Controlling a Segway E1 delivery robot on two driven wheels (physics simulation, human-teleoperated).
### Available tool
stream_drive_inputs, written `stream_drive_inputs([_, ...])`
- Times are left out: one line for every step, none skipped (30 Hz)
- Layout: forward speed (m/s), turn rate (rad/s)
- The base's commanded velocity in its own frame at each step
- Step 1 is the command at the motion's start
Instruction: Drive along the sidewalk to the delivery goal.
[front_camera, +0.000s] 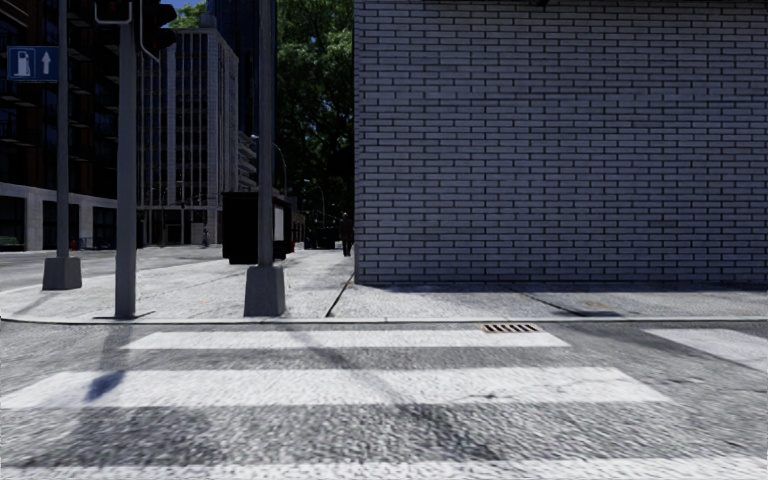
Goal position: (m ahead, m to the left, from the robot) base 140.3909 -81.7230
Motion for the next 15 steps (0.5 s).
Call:
stream_drive_inputs([2.00, 0.10])
stream_drive_inputs([2.00, 0.11])
stream_drive_inputs([2.00, 0.12])
stream_drive_inputs([2.00, 0.12])
stream_drive_inputs([2.00, 0.13])
stream_drive_inputs([2.00, 0.15])
stream_drive_inputs([2.00, 0.17])
stream_drive_inputs([2.00, 0.22])
stream_drive_inputs([2.00, 0.22])
stream_drive_inputs([2.00, 0.23])
stream_drive_inputs([2.00, 0.23])
stream_drive_inputs([2.00, 0.23])
stream_drive_inputs([2.00, 0.23])
stream_drive_inputs([2.00, 0.23])
stream_drive_inputs([2.00, 0.23])
